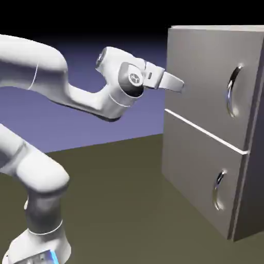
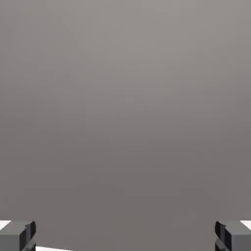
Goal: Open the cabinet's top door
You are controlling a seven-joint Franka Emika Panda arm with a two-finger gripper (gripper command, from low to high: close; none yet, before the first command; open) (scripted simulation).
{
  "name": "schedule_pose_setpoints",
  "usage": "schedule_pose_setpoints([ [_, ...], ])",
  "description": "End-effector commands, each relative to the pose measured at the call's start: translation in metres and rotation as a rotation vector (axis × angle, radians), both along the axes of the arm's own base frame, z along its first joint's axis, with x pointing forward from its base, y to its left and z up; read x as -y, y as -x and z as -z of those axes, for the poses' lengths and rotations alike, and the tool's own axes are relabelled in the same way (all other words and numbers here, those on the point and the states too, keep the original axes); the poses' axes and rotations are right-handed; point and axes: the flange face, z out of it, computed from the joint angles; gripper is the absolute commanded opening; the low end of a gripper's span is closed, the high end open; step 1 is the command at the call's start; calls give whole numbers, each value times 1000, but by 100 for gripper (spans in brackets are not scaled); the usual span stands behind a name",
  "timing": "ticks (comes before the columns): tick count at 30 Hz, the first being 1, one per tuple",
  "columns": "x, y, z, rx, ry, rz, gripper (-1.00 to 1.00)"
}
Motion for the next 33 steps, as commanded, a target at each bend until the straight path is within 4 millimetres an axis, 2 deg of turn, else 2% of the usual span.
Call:
schedule_pose_setpoints([
  [1,2,0,-2,14,-2,0,0],
  [9,24,1,-14,117,-18,4,0],
  [17,54,-4,-13,209,-39,12,0],
  [25,92,-17,0,286,-62,21,0],
  [33,134,-36,24,345,-82,27,0],
])
